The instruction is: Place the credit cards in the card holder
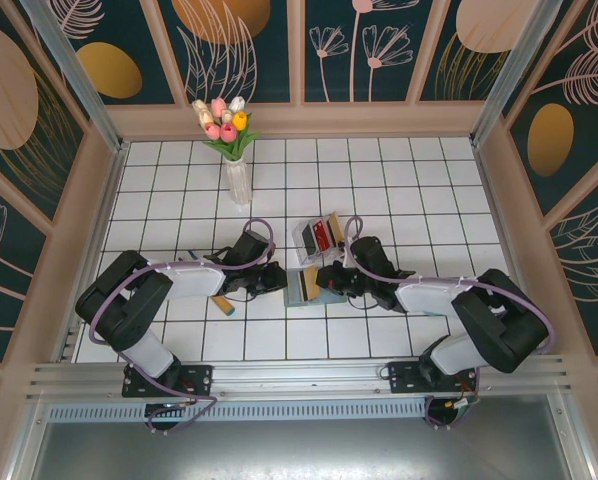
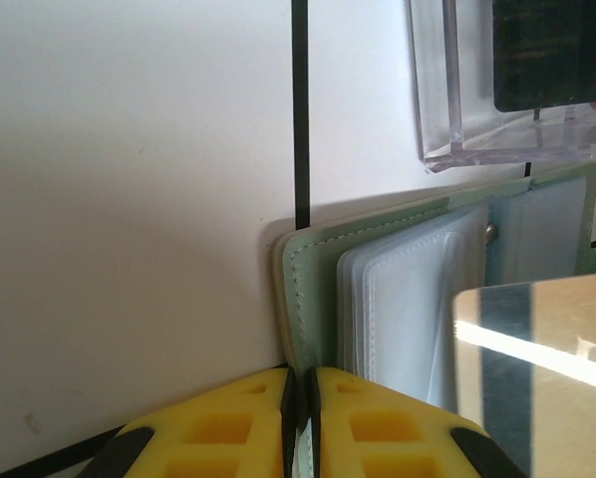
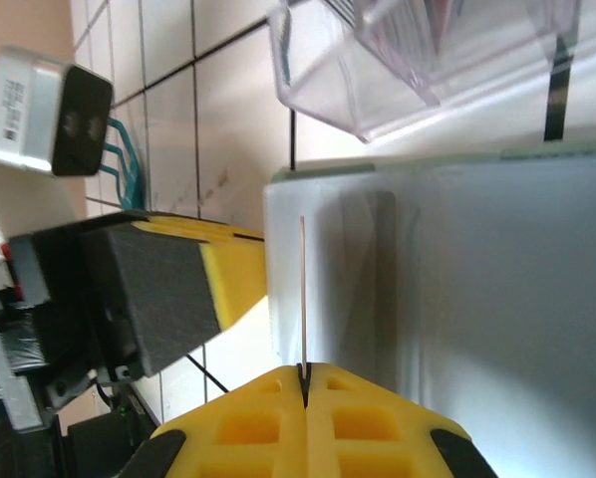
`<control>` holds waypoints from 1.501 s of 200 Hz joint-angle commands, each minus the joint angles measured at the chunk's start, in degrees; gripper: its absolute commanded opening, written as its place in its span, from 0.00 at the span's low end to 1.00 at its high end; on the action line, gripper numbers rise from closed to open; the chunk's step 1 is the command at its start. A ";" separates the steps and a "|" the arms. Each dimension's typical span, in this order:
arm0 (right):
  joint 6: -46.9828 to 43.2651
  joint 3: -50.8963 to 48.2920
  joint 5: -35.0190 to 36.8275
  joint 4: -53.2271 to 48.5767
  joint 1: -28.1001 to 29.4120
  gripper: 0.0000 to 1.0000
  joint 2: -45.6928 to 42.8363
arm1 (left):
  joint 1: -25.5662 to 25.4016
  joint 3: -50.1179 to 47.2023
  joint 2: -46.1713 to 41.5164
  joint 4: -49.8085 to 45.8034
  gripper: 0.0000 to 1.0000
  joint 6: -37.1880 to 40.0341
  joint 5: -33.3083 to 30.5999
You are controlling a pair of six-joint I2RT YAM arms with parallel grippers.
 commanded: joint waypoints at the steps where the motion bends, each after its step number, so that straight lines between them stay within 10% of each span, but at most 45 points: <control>1: 0.02 1.07 0.78 -0.77 0.29 0.00 -0.25 | -0.49 -0.03 0.60 -1.26 0.16 0.38 -1.51; 300: 3.65 -1.42 0.17 1.59 -1.74 0.00 4.13 | -0.48 0.58 1.53 -1.00 0.16 0.52 -0.39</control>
